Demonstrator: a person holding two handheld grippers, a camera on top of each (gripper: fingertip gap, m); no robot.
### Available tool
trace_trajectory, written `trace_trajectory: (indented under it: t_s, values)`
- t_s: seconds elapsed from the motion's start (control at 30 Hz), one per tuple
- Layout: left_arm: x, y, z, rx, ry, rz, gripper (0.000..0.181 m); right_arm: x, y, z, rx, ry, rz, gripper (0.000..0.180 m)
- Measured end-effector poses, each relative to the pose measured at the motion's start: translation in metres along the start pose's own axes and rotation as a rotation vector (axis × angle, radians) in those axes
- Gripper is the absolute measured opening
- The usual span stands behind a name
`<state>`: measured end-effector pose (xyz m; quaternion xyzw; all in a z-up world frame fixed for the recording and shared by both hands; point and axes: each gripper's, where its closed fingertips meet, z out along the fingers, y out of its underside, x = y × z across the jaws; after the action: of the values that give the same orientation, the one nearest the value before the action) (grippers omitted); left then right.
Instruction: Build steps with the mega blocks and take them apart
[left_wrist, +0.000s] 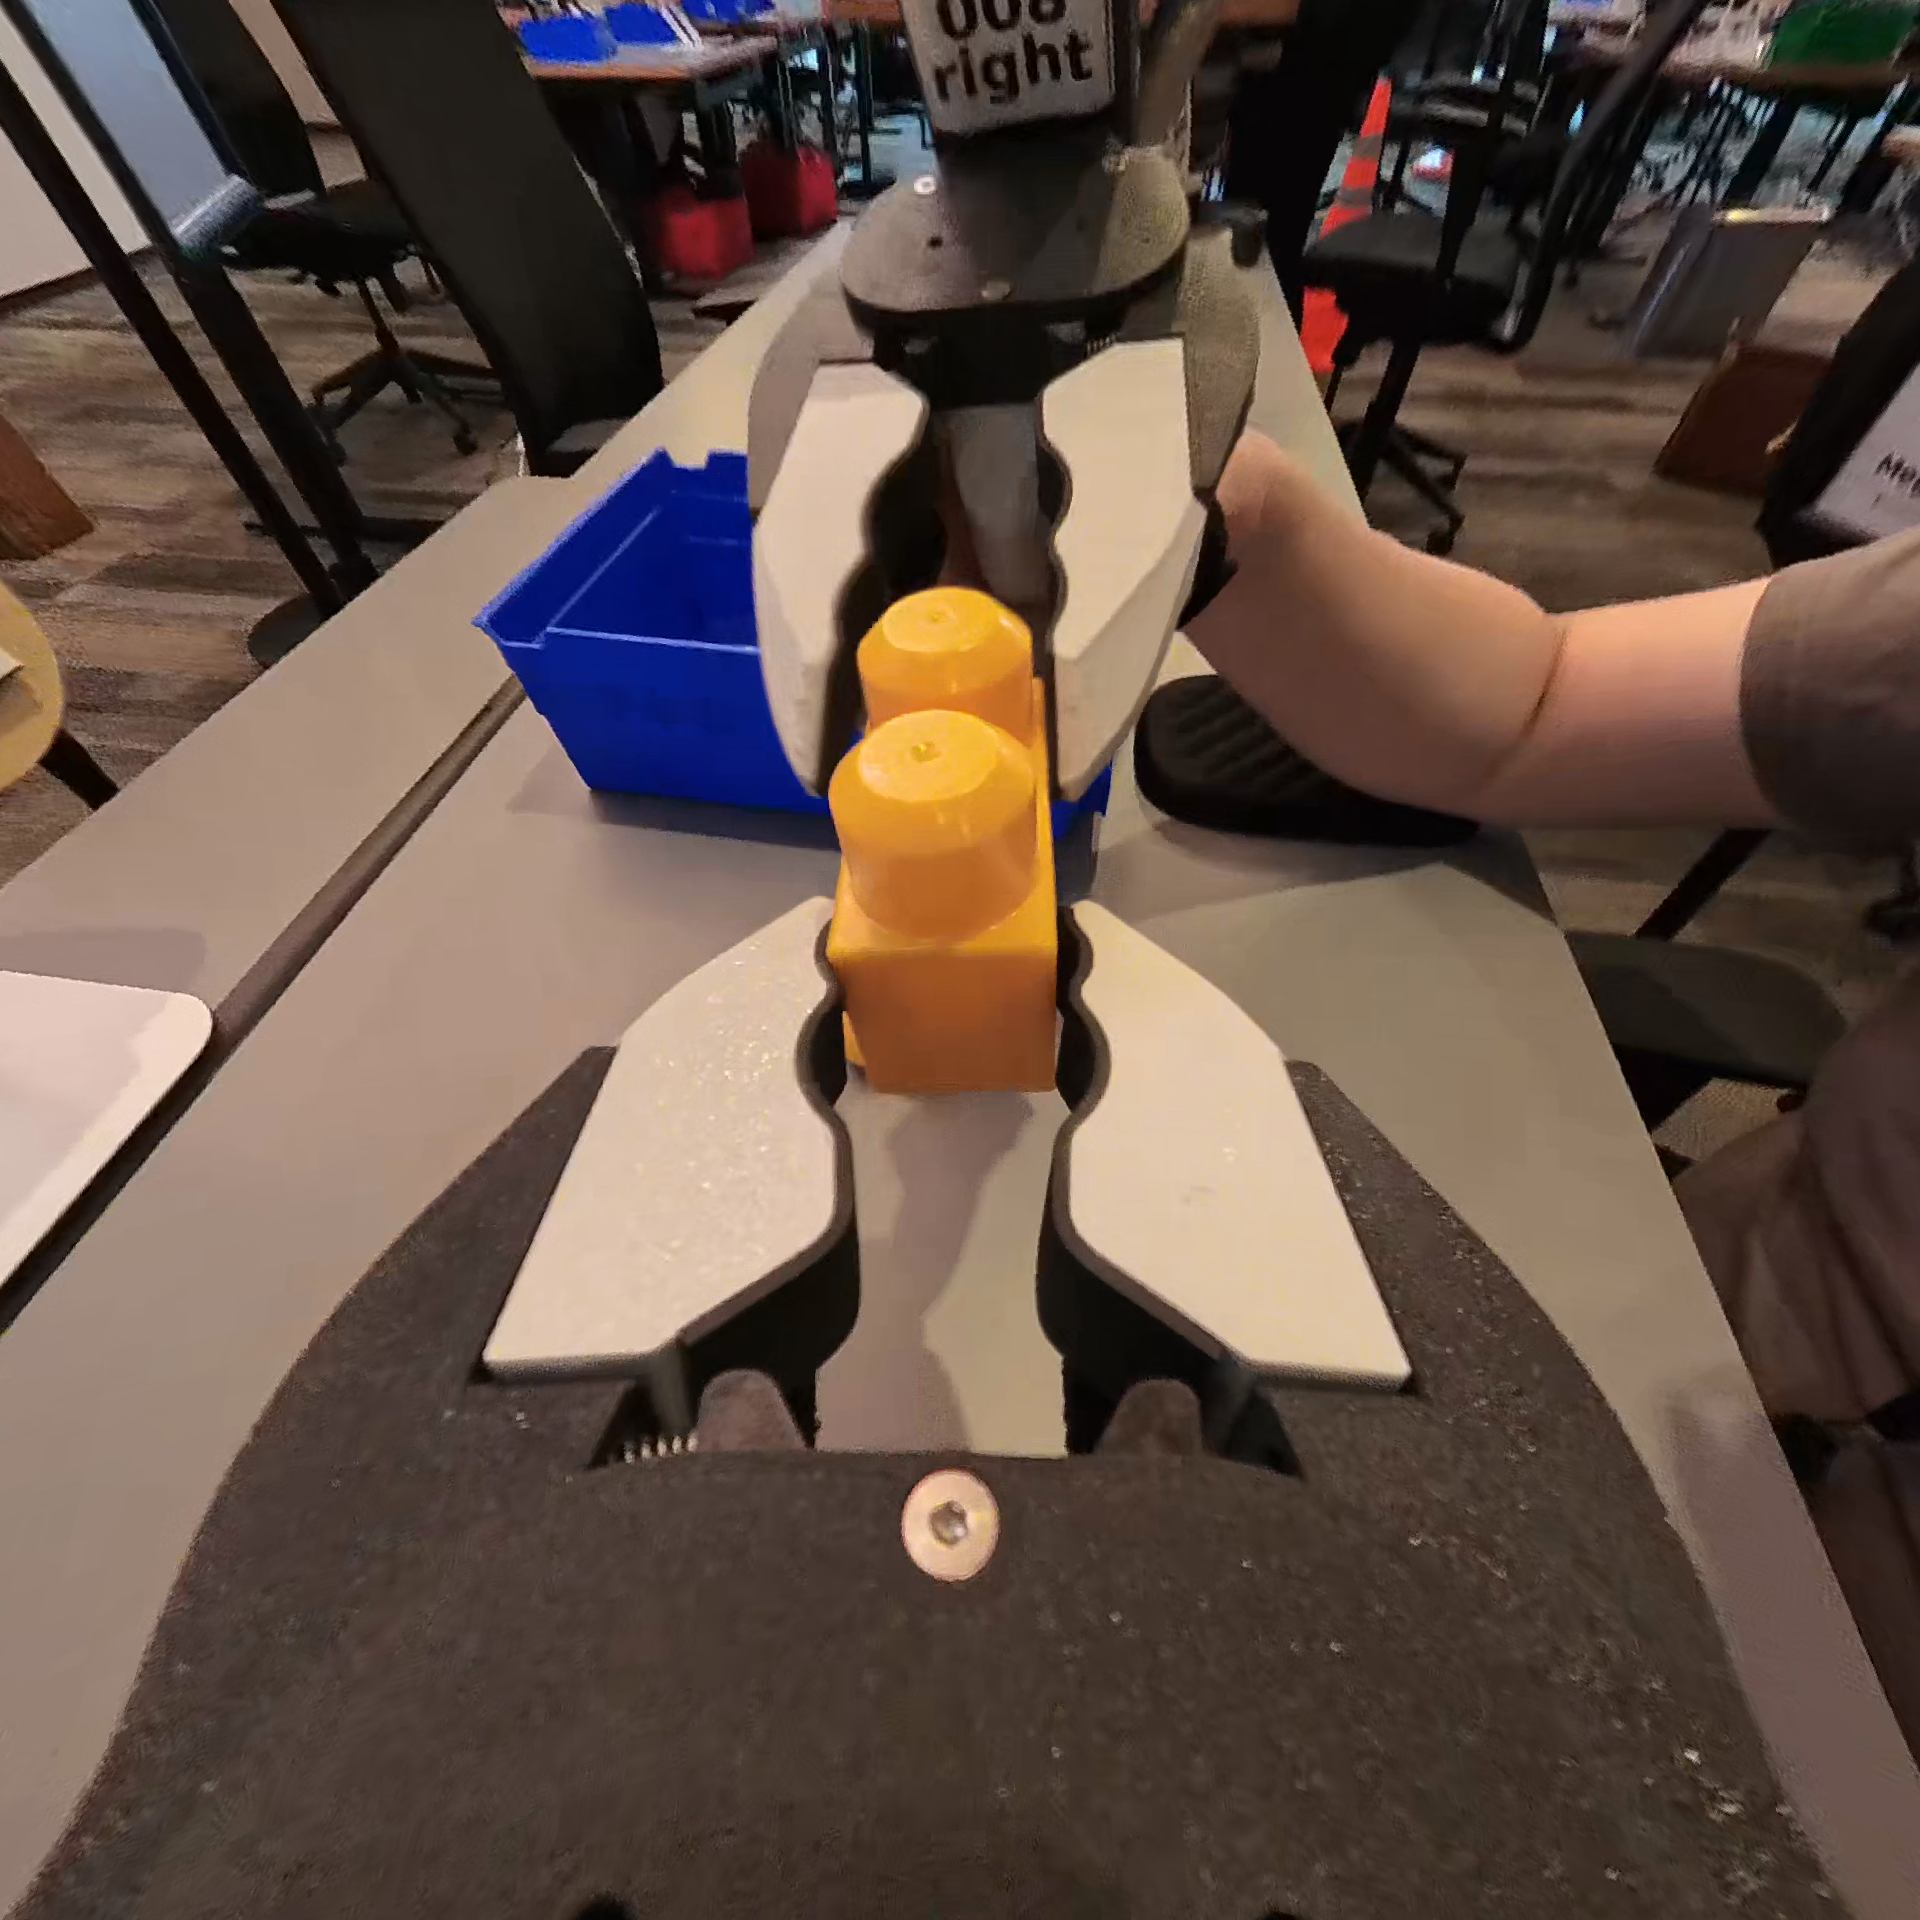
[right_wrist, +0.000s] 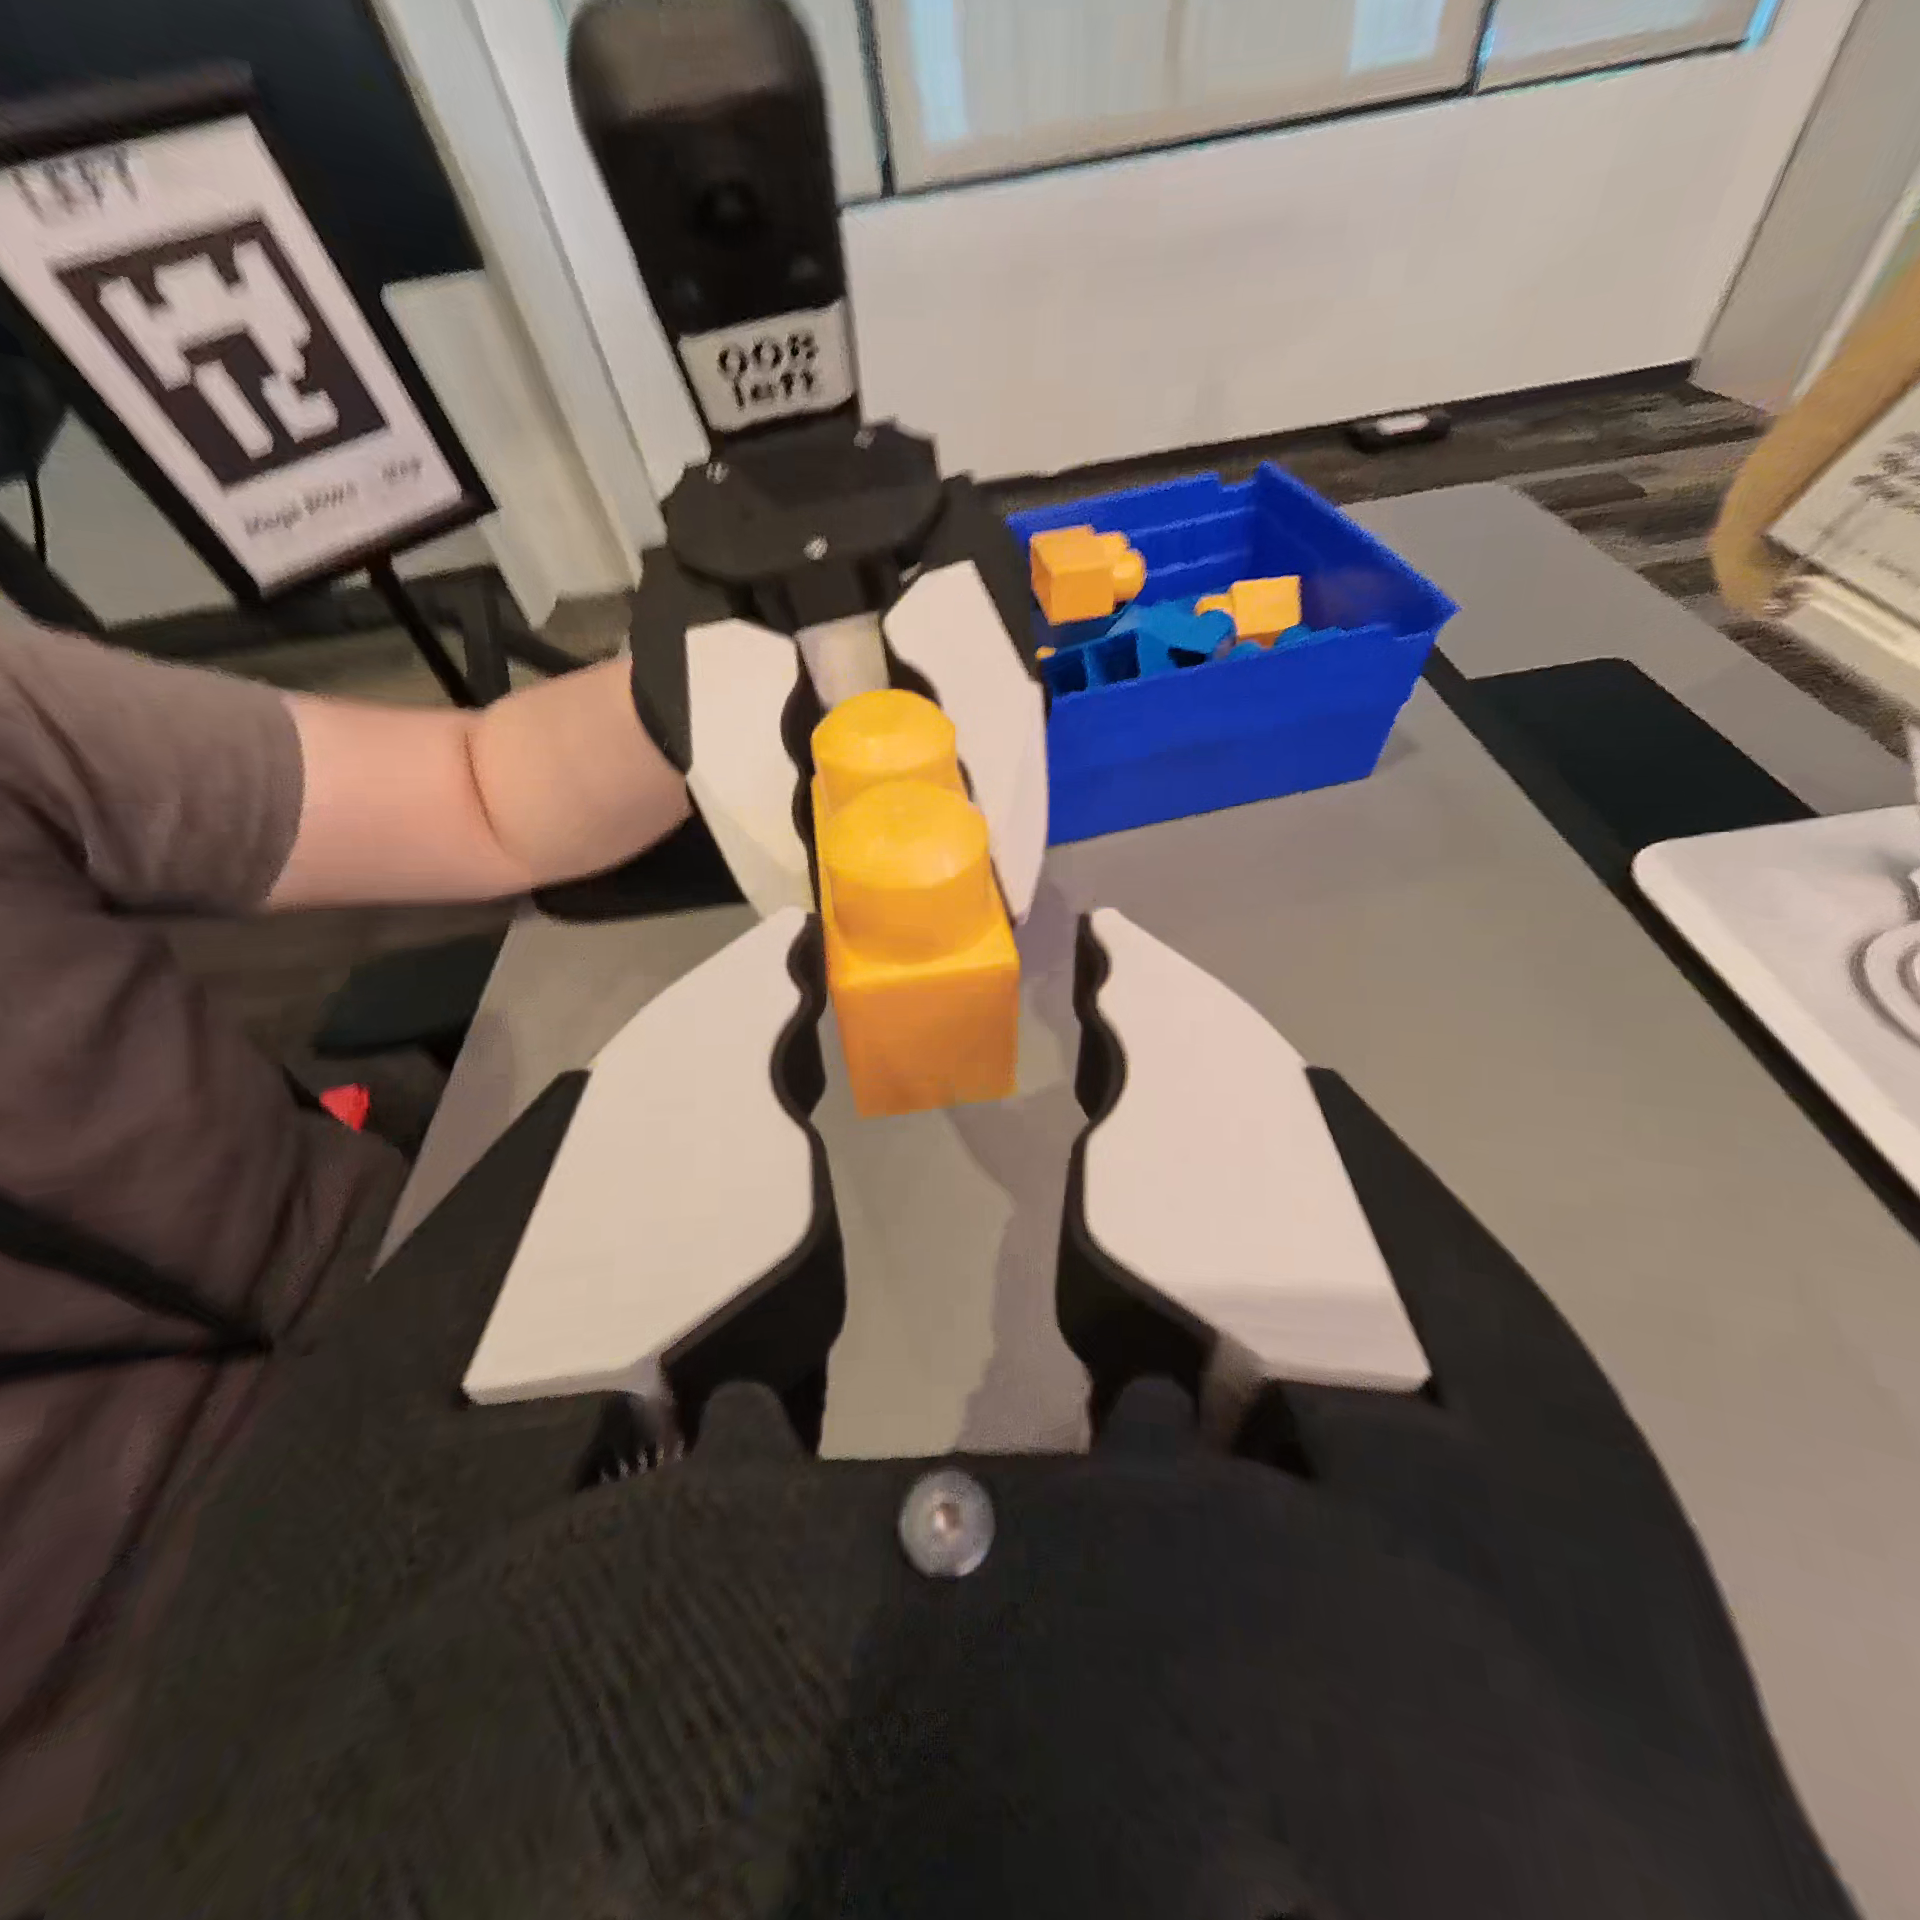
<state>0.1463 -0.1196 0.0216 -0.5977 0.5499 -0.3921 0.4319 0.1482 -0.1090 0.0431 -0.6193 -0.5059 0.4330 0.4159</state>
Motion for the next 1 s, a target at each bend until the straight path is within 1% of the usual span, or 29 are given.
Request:
trace_trajectory:
  t_s: [0.03, 0.1, 0.23, 0.4, 0.47, 0.57, 0.83, 1.0]
  values:
    - [0.001, 0.002, 0.001, -0.015, 0.0, 0.009, 0.037, -0.003, 0.005, 0.002, -0.037, -0.017, -0.016, 0.04]
    - [0.0, 0.005, 0.001, -0.02, -0.002, 0.005, 0.037, -0.004, 0.01, 0.005, -0.067, -0.012, -0.027, 0.037]
    - [-0.002, -0.009, -0.006, 0.12, 0.036, -0.083, 0.037, -0.003, -0.003, 0.006, 0.027, 0.014, -0.058, 0.037]
    - [-0.003, -0.004, 0.002, 0.13, 0.032, -0.089, 0.051, -0.007, -0.017, 0.01, 0.132, 0.031, -0.084, 0.037]
    - [0.0, -0.003, 0.007, 0.132, 0.036, -0.083, 0.049, -0.009, -0.013, 0.014, 0.106, 0.03, -0.096, 0.037]
    - [0.0, -0.007, 0.008, 0.173, 0.034, -0.086, 0.043, -0.01, -0.014, 0.017, 0.114, 0.035, -0.103, 0.037]
    - [0.001, -0.006, 0.006, 0.15, 0.031, -0.066, 0.042, -0.011, -0.012, 0.017, 0.099, 0.017, -0.092, 0.036]
    - [0.0, -0.009, 0.003, 0.166, 0.027, -0.064, 0.042, -0.011, -0.012, 0.016, 0.104, 0.015, -0.094, 0.036]
